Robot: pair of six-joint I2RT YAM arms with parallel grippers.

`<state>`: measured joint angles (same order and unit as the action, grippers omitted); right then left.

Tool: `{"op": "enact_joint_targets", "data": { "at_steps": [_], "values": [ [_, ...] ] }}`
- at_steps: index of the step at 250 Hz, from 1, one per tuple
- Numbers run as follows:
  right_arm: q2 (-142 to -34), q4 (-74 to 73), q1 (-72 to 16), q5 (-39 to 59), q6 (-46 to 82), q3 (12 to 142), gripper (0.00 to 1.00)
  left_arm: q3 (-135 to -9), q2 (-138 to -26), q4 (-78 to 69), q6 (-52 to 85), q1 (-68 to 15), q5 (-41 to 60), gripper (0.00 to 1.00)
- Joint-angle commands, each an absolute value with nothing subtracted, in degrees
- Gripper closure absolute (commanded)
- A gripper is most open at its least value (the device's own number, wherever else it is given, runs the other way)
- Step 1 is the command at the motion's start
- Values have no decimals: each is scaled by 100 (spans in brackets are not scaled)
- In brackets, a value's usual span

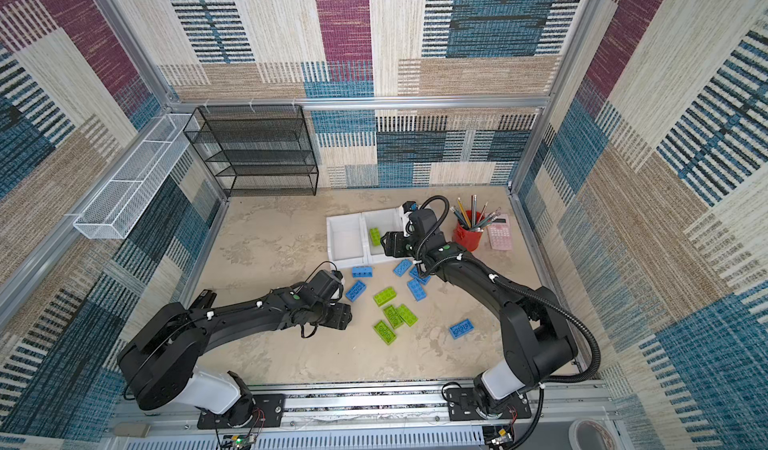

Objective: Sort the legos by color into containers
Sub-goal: 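Grasp a lime-green brick with the left gripper while the right gripper withdraws, then carry the green brick with the left gripper into the middle compartment and release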

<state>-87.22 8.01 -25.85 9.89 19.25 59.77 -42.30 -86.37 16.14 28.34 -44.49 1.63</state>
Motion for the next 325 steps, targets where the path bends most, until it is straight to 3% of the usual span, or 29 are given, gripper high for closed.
{"op": "enact_joint_targets", "data": {
  "at_steps": [1,88,126,223,325],
  "values": [
    [-8632,503,-2593,1011,1913,5925,22,-4225,-8755,2151,3012,-4574,342,28],
    [-8413,433,-2592,1079,1945,5739,22,-4314,-8883,2251,3164,-4752,207,33],
    [-8230,395,-2592,1098,1978,5507,22,-4426,-8982,2342,3182,-4755,116,48],
    [-7708,161,-2587,1097,2128,4646,21,-4744,-8974,2559,3296,-4754,-13,74],
    [-6954,10,-2590,1010,2319,3557,20,-5626,-8867,2897,3085,-4753,-109,77]
  ]
}}
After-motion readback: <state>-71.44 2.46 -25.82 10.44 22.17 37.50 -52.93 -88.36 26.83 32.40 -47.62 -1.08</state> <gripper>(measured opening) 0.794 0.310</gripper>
